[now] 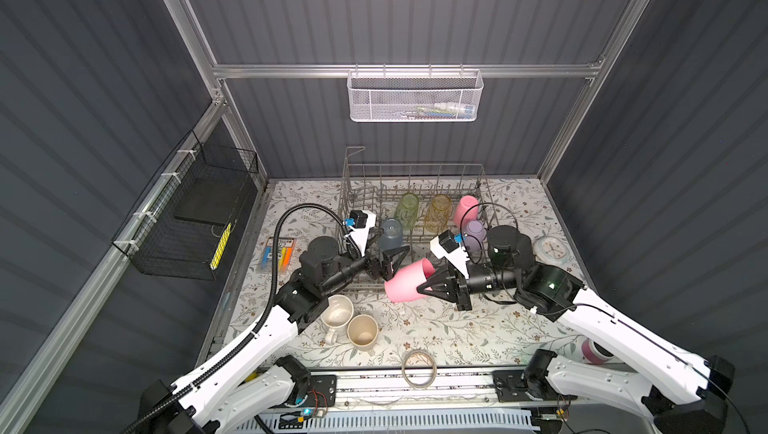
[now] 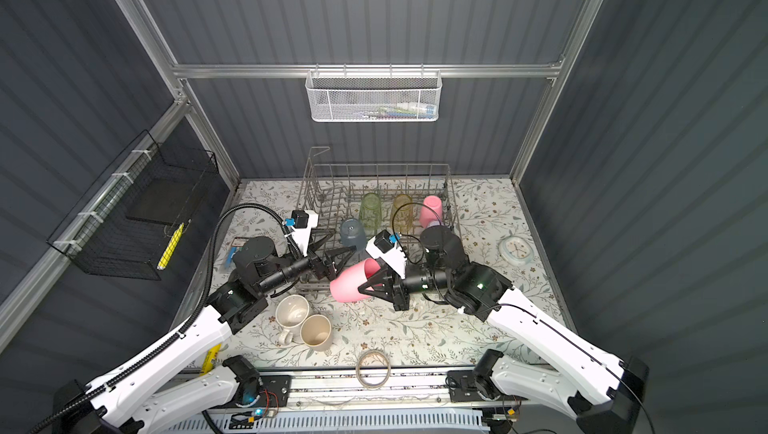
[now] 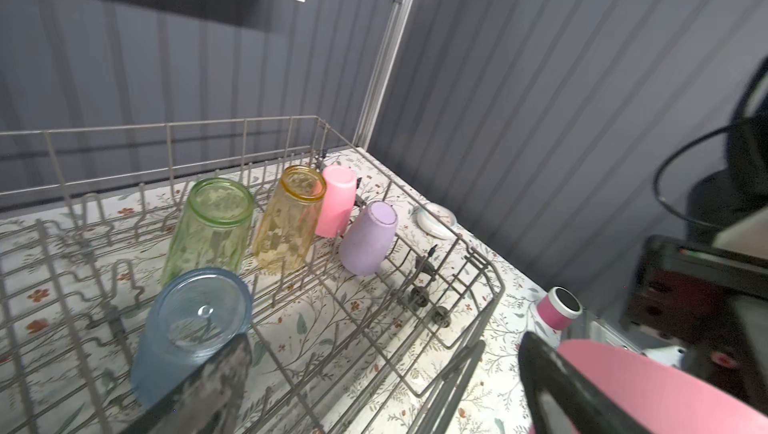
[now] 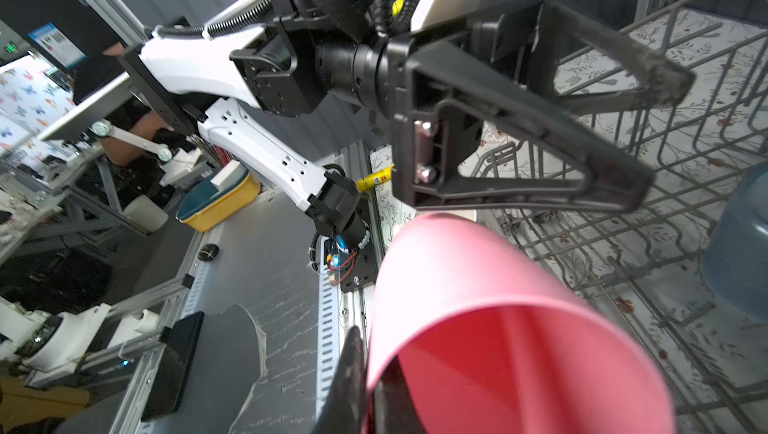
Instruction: Load the cups into the dish rack
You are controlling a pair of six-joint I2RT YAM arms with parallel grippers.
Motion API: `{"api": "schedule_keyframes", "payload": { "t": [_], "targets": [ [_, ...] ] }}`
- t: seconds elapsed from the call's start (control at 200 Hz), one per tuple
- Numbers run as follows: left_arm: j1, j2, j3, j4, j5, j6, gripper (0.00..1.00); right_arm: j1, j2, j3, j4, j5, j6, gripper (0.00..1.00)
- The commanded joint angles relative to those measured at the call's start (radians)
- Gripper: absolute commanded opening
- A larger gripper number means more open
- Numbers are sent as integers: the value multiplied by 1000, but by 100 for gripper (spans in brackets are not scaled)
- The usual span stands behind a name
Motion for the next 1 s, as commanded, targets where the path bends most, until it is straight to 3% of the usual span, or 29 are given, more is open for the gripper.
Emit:
{"api": "schedule_keyframes", "payload": {
  "t": [0.0, 0.12, 0.295, 0.51, 0.74, 0.991],
  "targets": [
    [12, 12, 33, 96, 124, -34, 100, -39, -29, -39, 107, -84, 65, 0],
    [32, 30, 20, 189, 195, -86, 99, -81, -60, -71, 133, -93, 78, 0],
    [64, 106, 21, 369, 394, -198, 99, -158, -93, -120, 221, -133, 138, 0],
    [68, 198, 56, 478, 554, -272, 98, -243, -110, -172, 340, -198, 226, 0],
    [68, 250, 74, 522, 633, -307, 97, -351, -118, -249, 583, -282, 402, 0],
    [68, 287, 85, 541, 694, -321, 98, -392, -110, -299, 801, -315, 544, 0]
  ]
}}
